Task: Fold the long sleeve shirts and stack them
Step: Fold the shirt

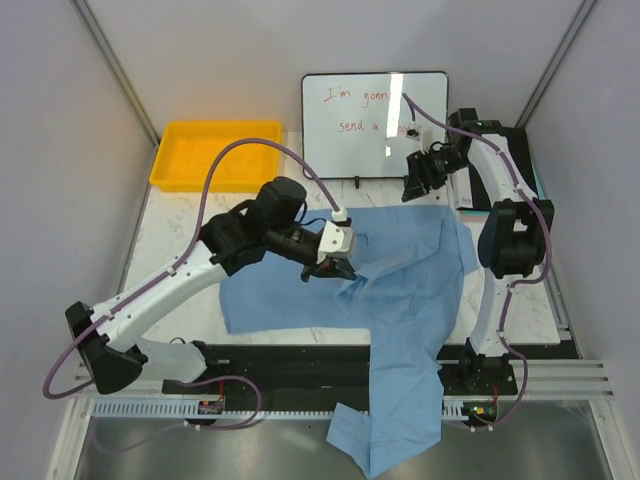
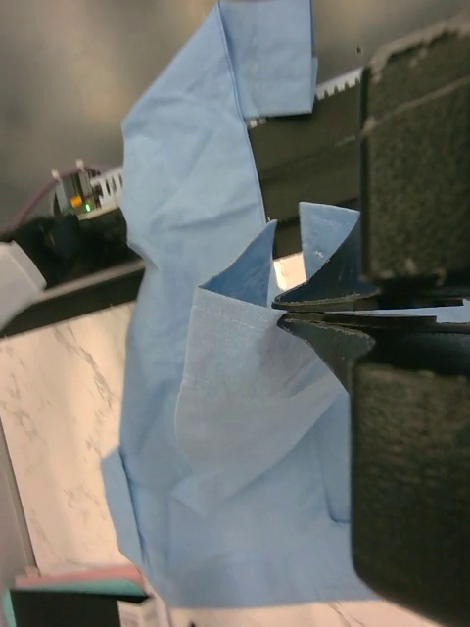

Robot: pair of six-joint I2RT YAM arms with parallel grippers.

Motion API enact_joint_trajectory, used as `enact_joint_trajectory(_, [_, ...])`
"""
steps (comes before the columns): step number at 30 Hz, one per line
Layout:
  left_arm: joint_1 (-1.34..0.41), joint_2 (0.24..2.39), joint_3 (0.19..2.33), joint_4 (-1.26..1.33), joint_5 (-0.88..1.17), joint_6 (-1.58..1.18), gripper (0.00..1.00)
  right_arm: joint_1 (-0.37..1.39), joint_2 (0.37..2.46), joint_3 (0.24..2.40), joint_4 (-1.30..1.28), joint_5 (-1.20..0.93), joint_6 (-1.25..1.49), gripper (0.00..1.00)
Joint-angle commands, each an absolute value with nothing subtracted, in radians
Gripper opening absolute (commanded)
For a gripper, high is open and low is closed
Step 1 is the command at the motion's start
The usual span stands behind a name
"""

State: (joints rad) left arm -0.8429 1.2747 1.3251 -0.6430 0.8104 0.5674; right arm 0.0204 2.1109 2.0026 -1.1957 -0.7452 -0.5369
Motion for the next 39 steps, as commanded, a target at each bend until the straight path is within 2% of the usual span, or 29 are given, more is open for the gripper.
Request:
enact_joint_trajectory(1, [-0.945,1.359,1.436,-0.703,0.828,0.45,0.02,0.089,2.125,1.951,-1.177,-0.819,-0.561,0.58])
enact_joint_trajectory(6, [-0.979,1.483,1.566,-0.681,0.861,0.344,0.02,0.178,2.114,1.853,-1.248,-0.831,-0.694,0.47])
enact_joint_trajectory(11, [-0.974,1.514,1.623,-0.591,0.763,0.23,0.02,0.23,2.077,1.723,-1.322,-0.828,-0.82,0.4])
enact_joint_trajectory(15, [-0.928,1.48,1.521,-0.548,0.678,0.16,0.02,0.244,2.06,1.602,-1.377,-0.822,-0.909,0.37])
enact_joint_trajectory(21, [-0.758,1.387,1.315,-0.462,0.603,0.069,0.02,0.258,2.068,1.583,-1.411,-0.787,-0.953,0.34])
enact_joint_trajectory(24, [-0.669,1.353,1.234,-0.453,0.601,0.051,0.02,0.256,2.08,1.626,-1.399,-0.747,-0.922,0.4])
enact_joint_trajectory(28, [-0.601,1.312,1.132,-0.453,0.592,0.06,0.02,0.249,2.126,1.758,-1.362,-0.709,-0.825,0.6])
enact_joint_trajectory(29, [-0.591,1.31,1.115,-0.449,0.588,0.058,0.02,0.245,2.134,1.79,-1.352,-0.703,-0.804,0.62])
enact_joint_trajectory(32, [-0.522,1.315,1.075,-0.445,0.592,0.026,0.02,0.232,2.161,1.929,-1.35,-0.669,-0.752,0.66])
enact_joint_trajectory(39, [-0.405,1.357,1.04,-0.457,0.615,-0.009,0.02,0.215,2.155,1.944,-1.286,-0.571,-0.698,0.69])
